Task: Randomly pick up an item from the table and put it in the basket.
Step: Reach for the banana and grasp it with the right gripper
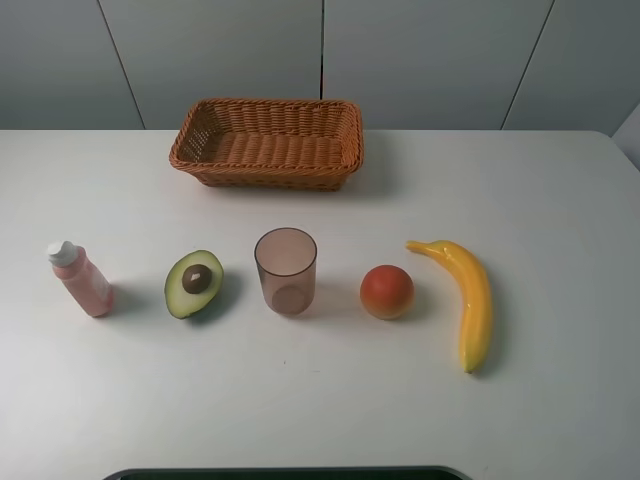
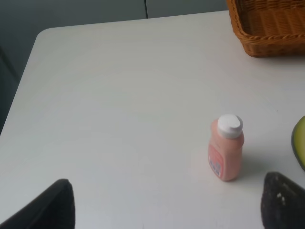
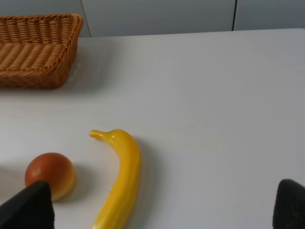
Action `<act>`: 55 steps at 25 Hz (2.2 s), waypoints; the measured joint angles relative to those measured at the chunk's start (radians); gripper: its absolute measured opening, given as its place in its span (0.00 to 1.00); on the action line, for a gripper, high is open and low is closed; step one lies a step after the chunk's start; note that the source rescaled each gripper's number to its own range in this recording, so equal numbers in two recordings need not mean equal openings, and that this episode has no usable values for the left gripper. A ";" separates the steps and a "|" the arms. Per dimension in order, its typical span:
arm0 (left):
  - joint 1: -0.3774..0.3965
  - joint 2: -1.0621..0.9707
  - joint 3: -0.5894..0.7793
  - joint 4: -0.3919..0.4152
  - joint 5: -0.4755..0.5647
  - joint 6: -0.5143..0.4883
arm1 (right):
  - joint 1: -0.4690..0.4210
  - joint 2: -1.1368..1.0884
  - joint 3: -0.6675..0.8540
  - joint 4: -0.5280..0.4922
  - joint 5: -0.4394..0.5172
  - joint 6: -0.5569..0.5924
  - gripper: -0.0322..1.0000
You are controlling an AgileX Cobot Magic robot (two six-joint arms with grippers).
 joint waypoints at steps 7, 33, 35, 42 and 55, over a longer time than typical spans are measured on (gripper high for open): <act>0.000 0.000 0.000 0.000 0.000 0.000 | 0.000 0.000 0.000 0.017 0.000 0.086 0.99; 0.000 0.000 0.000 0.000 0.000 0.000 | 0.102 1.339 -0.294 0.073 -0.190 -0.084 0.95; 0.000 0.000 0.000 0.000 0.000 0.000 | 0.141 1.415 -0.294 0.076 -0.218 -0.086 0.95; 0.000 0.000 0.000 0.000 0.000 0.000 | 0.209 1.644 -0.294 0.101 -0.329 -0.097 0.95; 0.000 0.000 0.000 0.000 0.000 -0.002 | 0.216 1.838 -0.296 0.101 -0.467 -0.121 0.95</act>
